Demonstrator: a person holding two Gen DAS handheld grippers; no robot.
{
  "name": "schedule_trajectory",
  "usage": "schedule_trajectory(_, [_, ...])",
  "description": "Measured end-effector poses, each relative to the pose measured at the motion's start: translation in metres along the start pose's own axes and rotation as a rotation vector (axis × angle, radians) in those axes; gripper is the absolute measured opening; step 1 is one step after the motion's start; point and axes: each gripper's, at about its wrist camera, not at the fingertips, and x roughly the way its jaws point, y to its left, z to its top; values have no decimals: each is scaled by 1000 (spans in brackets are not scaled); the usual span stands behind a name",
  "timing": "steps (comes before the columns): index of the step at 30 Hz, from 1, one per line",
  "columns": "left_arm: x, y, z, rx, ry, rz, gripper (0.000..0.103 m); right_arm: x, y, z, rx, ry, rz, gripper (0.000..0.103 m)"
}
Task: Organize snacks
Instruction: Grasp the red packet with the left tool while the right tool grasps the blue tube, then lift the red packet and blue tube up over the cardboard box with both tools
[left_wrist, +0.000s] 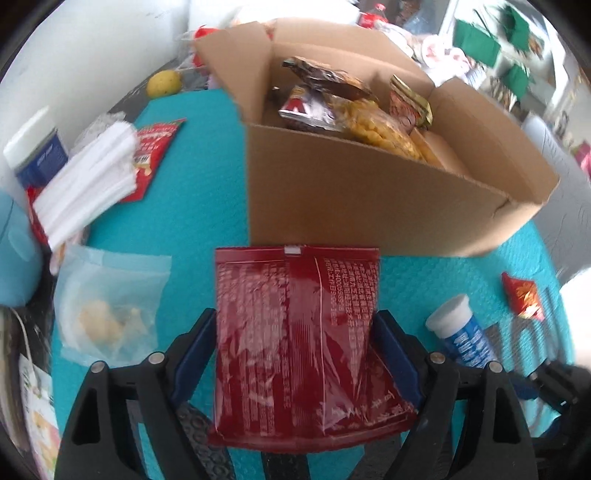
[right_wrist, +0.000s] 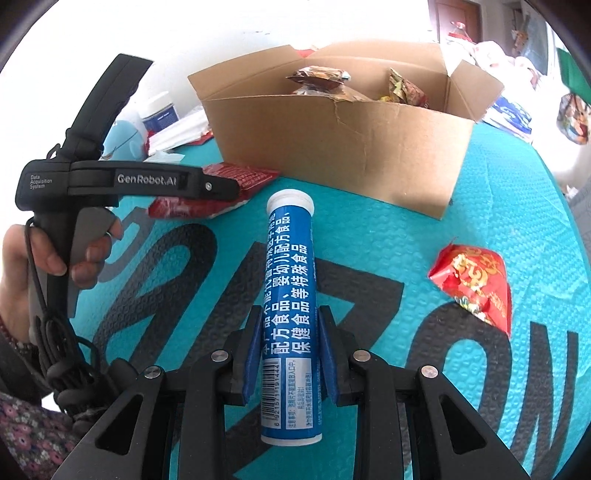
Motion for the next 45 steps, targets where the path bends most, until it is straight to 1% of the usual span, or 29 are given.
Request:
schedule_trajectory(3, [3,-7,2,33,6,25,85,6,1,5,20,-9,-14,28])
schedule_trajectory(5, [5,-12,3,54,4,58,85,9,2,7,26,-14,-19,28])
schedule_trajectory(7, [5,-14,1,61,-12,74,84,12,4,9,23,-19,-27,29])
schedule_trajectory(8, [4,-14,-1,59,-17,72,83,11,5,8,19,-21,-32,29])
schedule_trajectory(10, [1,-16,-4,66,-21,66,76,11,5,6,19,-24,-37,29])
schedule_trajectory(12, [-3,-18,-10,73,-22,60,75,10,4,5,36,-28,-38,28])
schedule_trajectory(15, [-8,-27,-21,102,-17,41,74,6,-2,1,91,-41,-36,28])
schedule_trajectory(17, [-16,-25,-28,132,-8,28,75,4,-5,-2,109,-41,-42,28])
schedule_trajectory(22, [-27,-40,-51,173,10,3,75,-3,-3,-11,92,-29,-74,28])
schedule_trajectory(25, [-31,-45,-58,202,2,1,75,-9,-3,-17,92,-19,-77,28])
schedule_trajectory(29, [-30,-41,-63,180,-22,-4,78,-14,-6,-26,108,-20,-72,28])
schedule_trajectory(33, [-30,-43,-64,187,-30,1,83,-15,-5,-28,110,-26,-76,28])
schedule_trajectory(35, [-29,-42,-66,188,-42,3,89,-16,-5,-28,112,-27,-77,28])
schedule_trajectory(37, [-25,-38,-66,171,-47,16,103,-15,-5,-28,112,-28,-78,28])
schedule_trajectory(38, [-24,-35,-65,161,-56,9,103,-15,-5,-28,113,-28,-78,28])
schedule_trajectory(40, [-23,-36,-64,178,-51,11,103,-15,-5,-28,116,-29,-78,28])
schedule_trajectory(42, [-23,-35,-64,173,-46,10,103,-15,-5,-27,113,-28,-80,28])
schedule_trajectory(45, [-24,-35,-66,169,-64,8,103,-14,-4,-26,104,-27,-85,28])
